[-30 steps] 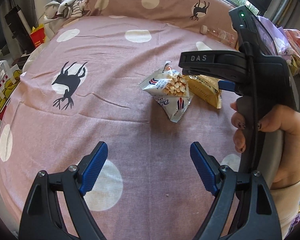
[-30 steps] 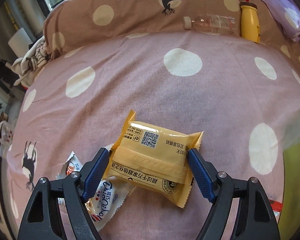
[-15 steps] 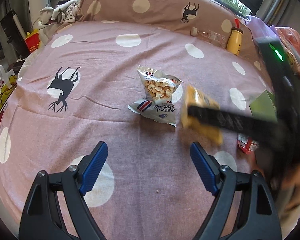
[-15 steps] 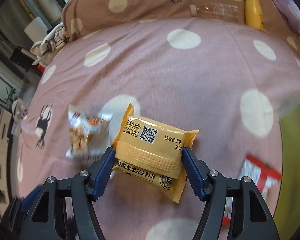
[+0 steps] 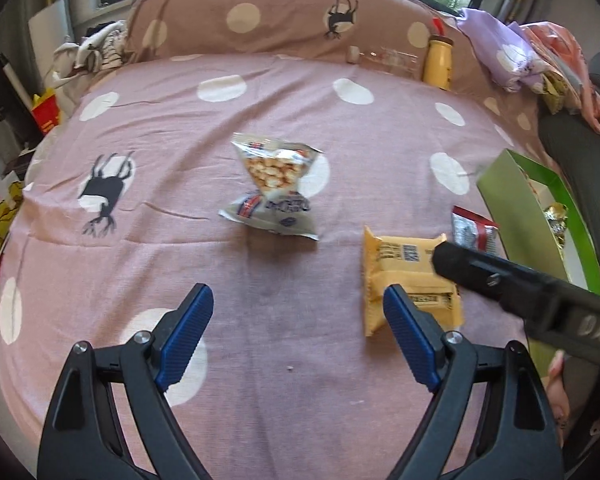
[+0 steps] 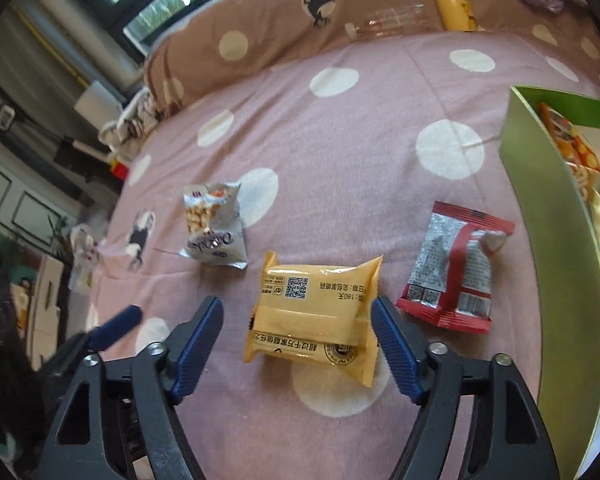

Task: Organize snacks
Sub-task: 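Lower the right gripper onto the yellow cake packet and grasp it, then carry the yellow cake packet into the green box and open the right gripper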

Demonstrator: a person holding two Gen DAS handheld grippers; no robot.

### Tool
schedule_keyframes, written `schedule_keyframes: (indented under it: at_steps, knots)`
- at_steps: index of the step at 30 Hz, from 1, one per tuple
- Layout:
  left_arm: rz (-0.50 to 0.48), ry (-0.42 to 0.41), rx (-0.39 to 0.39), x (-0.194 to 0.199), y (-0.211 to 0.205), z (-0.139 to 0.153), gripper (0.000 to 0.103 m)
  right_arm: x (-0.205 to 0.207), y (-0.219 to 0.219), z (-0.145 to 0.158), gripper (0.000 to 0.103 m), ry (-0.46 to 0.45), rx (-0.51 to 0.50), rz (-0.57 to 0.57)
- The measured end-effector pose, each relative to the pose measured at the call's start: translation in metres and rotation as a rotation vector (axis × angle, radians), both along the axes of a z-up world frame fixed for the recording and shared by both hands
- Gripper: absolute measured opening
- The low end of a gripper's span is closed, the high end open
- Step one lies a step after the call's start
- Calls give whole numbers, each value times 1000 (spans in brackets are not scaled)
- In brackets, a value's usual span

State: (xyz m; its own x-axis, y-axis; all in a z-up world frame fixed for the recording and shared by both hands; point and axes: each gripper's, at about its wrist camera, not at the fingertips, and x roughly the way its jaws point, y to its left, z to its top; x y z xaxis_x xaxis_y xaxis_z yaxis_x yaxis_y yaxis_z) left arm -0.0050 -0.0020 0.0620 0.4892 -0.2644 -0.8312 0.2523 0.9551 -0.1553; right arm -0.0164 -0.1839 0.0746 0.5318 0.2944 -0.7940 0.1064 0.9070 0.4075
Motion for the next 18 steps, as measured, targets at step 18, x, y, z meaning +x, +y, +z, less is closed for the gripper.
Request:
schedule_keyframes:
  at_steps: [18]
  knots:
    - [-180, 162, -110, 3, -57, -36, 59, 18, -9, -40, 63, 103, 153, -37]
